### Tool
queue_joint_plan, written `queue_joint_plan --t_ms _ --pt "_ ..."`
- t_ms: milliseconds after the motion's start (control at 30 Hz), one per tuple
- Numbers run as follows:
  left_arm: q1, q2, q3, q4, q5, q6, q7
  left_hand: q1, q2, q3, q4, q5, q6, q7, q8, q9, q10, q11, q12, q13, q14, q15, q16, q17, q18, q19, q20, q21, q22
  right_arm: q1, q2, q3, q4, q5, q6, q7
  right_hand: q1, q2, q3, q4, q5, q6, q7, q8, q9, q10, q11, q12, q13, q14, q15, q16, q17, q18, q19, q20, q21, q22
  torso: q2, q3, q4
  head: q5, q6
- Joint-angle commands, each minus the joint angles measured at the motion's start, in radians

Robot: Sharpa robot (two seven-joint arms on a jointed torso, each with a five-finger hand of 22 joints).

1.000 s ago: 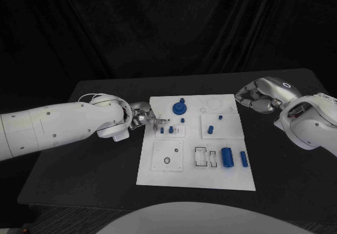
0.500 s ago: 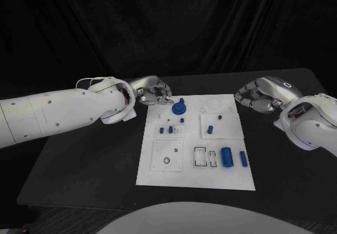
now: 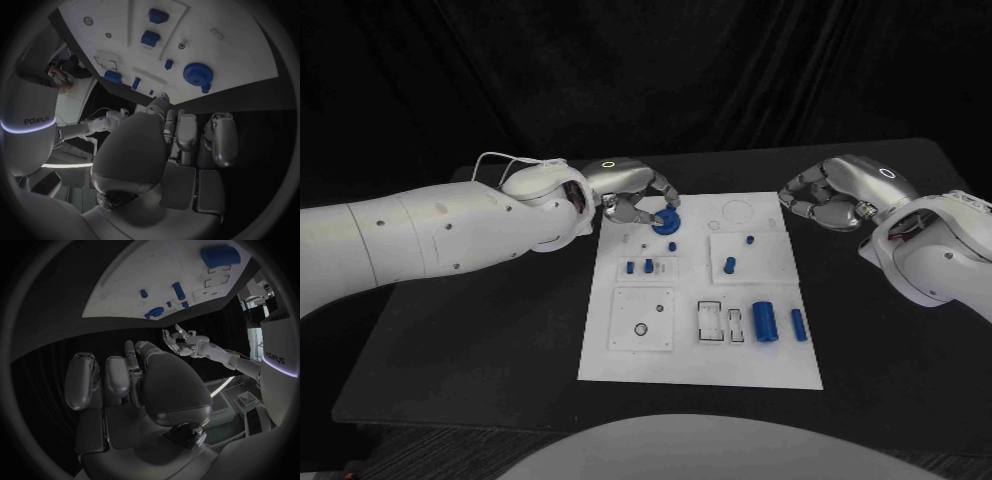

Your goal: Assemble the parts on the task board

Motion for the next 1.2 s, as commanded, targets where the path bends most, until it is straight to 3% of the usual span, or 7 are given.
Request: queue_joint_plan --t_ms 33,200,333,567,1000,1200 --pt "-0.008 0.014 0.001 -0.014 -0.132 0.021 0.014 -0.004 -0.009 0.006 -0.002 0.001 0.011 0.004 0.002 -0.013 0.018 0.004 0.009 -0.011 -0.001 -0.001 0.0 -0.004 0.008 0.003 0.002 -0.004 0.177 -0.002 0.001 0.001 0.0 -0.003 -0.017 0.003 0.003 -0.004 -0.001 -0.001 0.004 -0.003 0.004 -0.003 0.001 0.067 0.006 -0.004 0.164 0.015 -0.004 -0.003 0.001 0.017 0.013 -0.007 -0.001 0.174 0.005 -0.0024 -0.0002 -0.004 0.0" --pt "-0.018 0.035 0.001 -0.03 -0.148 0.047 -0.001 -0.023 -0.012 0.011 0.005 -0.006 0.027 0.017 0.002 -0.035 0.052 0.011 0.026 -0.026 -0.002 0.002 0.004 -0.008 0.008 0.005 0.005 -0.007 0.178 -0.002 0.003 0.001 -0.003 -0.003 -0.015 0.004 0.002 -0.004 -0.001 -0.001 0.004 -0.001 0.004 -0.003 0.001 0.067 0.006 -0.004 0.165 0.015 -0.004 -0.002 0.002 0.017 0.013 -0.006 -0.001 0.174 0.004 -0.0034 -0.0027 0.0 0.0" --pt "-0.025 0.049 0.001 -0.043 -0.151 0.058 -0.006 -0.033 -0.015 0.024 0.006 0.0 0.078 0.041 0.014 -0.054 0.069 0.017 0.036 -0.042 -0.005 0.006 0.008 -0.015 0.008 0.006 0.007 -0.011 0.179 -0.002 0.005 0.001 -0.004 -0.003 -0.013 0.004 0.002 -0.004 -0.001 -0.001 0.004 -0.001 0.004 -0.003 0.001 0.067 0.006 -0.004 0.165 0.015 -0.004 -0.002 0.002 0.017 0.013 -0.006 -0.001 0.174 0.004 -0.0044 -0.001 0.0 0.0" --pt "-0.038 0.07 0.001 -0.058 -0.153 0.072 -0.004 -0.029 -0.019 0.043 0.001 0.017 0.073 0.04 0.001 -0.075 0.092 0.018 0.043 -0.054 -0.006 0.007 0.01 -0.019 0.008 0.008 0.009 -0.011 0.179 -0.002 0.003 0.001 -0.002 -0.003 -0.013 0.007 0.002 -0.005 -0.001 -0.001 0.005 -0.001 0.004 -0.002 0.002 0.066 0.007 -0.004 0.163 0.015 -0.004 -0.003 0.001 0.017 0.013 -0.006 -0.002 0.174 0.003 -0.0027 -0.0012 -0.005 0.0" --pt "-0.046 0.083 0.001 -0.064 -0.154 0.089 -0.001 -0.045 -0.025 0.053 0.01 0.001 0.084 0.036 0.001 -0.09 0.12 0.02 0.053 -0.064 -0.013 0.009 0.008 -0.031 0.009 0.004 0.011 -0.019 0.177 -0.002 0.004 0.001 -0.005 -0.003 -0.009 0.004 0.002 -0.004 -0.001 -0.002 0.005 0.0 0.004 -0.002 0.002 0.067 0.007 -0.004 0.164 0.015 -0.004 -0.003 0.0 0.017 0.013 -0.006 -0.003 0.174 0.003 -0.0021 -0.0026 0.002 0.0" --pt "-0.05 0.091 0.001 -0.074 -0.154 0.092 -0.004 -0.043 -0.025 0.061 0.008 -0.001 0.088 0.032 0.001 -0.096 0.134 0.021 0.059 -0.065 -0.013 0.009 0.01 -0.03 0.009 0.005 0.011 -0.019 0.178 -0.002 0.004 0.001 -0.004 -0.003 -0.006 0.002 0.002 -0.004 0.0 -0.002 0.005 0.001 0.004 -0.002 0.002 0.066 0.007 -0.004 0.163 0.015 -0.005 -0.003 0.0 0.017 0.013 -0.006 -0.003 0.174 0.003 -0.001 0.0001 0.0 0.0"
